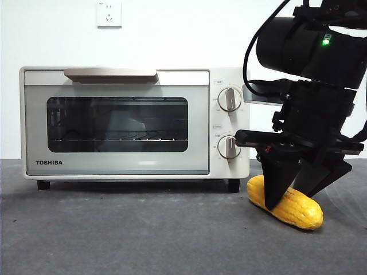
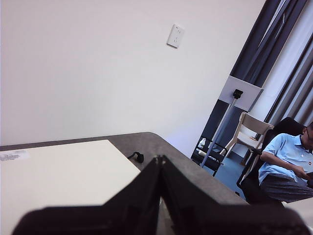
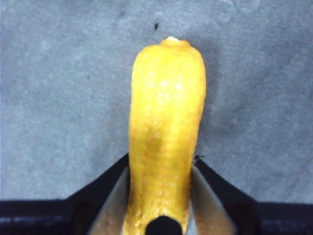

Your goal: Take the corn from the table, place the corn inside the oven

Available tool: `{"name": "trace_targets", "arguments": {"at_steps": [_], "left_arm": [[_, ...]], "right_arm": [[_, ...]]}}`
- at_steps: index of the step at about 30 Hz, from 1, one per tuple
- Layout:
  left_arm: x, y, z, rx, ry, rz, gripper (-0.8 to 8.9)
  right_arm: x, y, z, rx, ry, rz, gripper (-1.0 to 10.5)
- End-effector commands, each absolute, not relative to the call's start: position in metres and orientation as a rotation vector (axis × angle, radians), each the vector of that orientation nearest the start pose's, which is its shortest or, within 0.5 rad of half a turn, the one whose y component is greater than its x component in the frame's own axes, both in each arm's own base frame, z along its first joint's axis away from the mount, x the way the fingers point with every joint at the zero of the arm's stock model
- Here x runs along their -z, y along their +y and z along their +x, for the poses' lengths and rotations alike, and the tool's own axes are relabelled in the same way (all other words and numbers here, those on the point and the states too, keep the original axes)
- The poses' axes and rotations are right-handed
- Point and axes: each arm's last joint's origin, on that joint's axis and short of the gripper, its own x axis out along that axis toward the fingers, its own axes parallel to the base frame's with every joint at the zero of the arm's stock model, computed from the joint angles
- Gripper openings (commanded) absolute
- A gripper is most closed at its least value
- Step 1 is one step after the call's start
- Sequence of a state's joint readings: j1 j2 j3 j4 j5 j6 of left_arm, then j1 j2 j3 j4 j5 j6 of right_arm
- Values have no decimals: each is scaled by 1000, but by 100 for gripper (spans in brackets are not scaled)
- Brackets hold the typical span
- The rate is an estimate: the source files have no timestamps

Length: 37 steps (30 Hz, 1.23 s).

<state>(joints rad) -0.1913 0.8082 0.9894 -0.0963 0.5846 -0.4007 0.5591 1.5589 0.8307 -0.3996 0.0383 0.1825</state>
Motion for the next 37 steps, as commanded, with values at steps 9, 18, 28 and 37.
{"name": "trace_targets", "arguments": {"at_steps": [9,18,28,37], "left_arm": [[-390,-61,182,806,153,-322,-6],[-358,-77,214,673,292,-196,-6],[-322,-93,233,507,475,-31,-6],[-304,-108,244,415,532,77,-6]], "right_arm": [[-224,136,218,-383,1015,-149,-12],[-291,104,167,-419,790,-52,-12],[-328,77,124,-443,573,72,-12],[-329,74,119,-445,575,90,-12]]}}
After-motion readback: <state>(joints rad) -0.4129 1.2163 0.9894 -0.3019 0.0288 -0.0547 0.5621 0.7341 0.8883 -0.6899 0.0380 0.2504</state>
